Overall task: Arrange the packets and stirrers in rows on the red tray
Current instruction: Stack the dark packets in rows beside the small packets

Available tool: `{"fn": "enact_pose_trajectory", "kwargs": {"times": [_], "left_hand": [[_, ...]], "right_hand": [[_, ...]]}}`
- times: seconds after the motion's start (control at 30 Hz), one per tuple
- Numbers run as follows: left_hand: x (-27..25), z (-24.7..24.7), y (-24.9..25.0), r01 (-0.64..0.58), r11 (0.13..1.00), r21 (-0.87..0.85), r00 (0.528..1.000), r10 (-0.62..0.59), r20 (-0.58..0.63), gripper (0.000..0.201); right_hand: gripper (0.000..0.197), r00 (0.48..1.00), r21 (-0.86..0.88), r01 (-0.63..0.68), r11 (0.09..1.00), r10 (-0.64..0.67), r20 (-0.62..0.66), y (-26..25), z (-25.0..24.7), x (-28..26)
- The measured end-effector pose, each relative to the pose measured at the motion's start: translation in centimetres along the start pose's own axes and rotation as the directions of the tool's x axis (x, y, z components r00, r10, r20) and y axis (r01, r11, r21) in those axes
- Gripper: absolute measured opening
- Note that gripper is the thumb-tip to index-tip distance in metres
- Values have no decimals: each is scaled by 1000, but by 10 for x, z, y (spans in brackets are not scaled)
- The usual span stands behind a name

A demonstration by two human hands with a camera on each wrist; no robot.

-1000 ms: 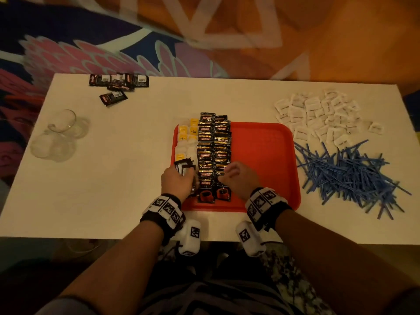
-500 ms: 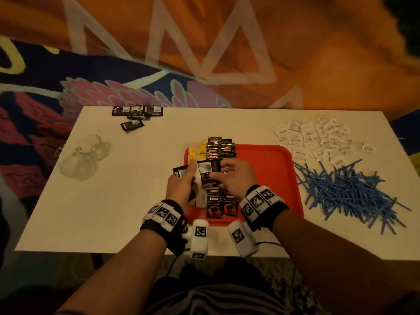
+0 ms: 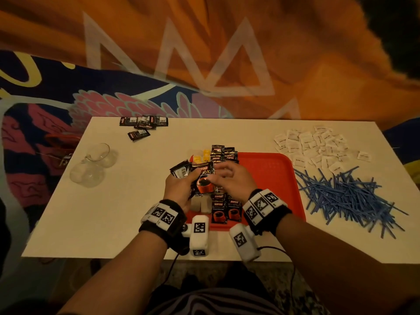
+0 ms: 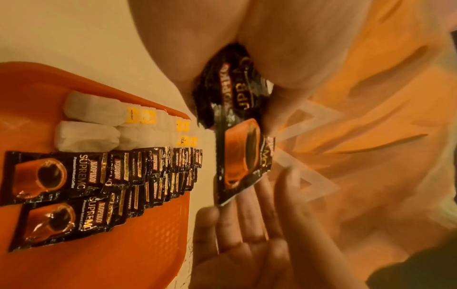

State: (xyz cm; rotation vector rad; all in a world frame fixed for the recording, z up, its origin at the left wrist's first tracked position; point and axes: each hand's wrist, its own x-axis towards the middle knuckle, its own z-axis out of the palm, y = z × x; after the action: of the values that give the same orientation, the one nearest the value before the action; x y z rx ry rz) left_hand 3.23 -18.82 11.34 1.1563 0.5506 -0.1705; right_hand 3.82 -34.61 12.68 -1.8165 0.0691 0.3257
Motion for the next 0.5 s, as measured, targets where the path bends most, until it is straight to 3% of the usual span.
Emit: {"fn": "enact_pose_trajectory", "kwargs": {"times": [0.13, 0.27, 0.4, 0.5], "left_hand": [[-3, -2, 0, 11, 1000, -18, 997, -9, 80, 14], [-2, -4, 1, -5, 1000, 8, 996, 4, 92, 24], [-2, -2, -4, -88, 994, 59, 994, 84, 70, 33], [-6, -3, -7, -46, 998, 47, 996, 42, 80, 34]], "right_hand": [[15, 997, -104, -13, 995, 20, 70, 3, 5, -1], [25, 991, -157, -19, 987, 39, 127, 2, 5, -11], [36, 996, -119, 12, 993, -1, 95, 9, 6, -16], [42, 996, -112, -19, 994, 28, 84, 16, 9, -16]]}}
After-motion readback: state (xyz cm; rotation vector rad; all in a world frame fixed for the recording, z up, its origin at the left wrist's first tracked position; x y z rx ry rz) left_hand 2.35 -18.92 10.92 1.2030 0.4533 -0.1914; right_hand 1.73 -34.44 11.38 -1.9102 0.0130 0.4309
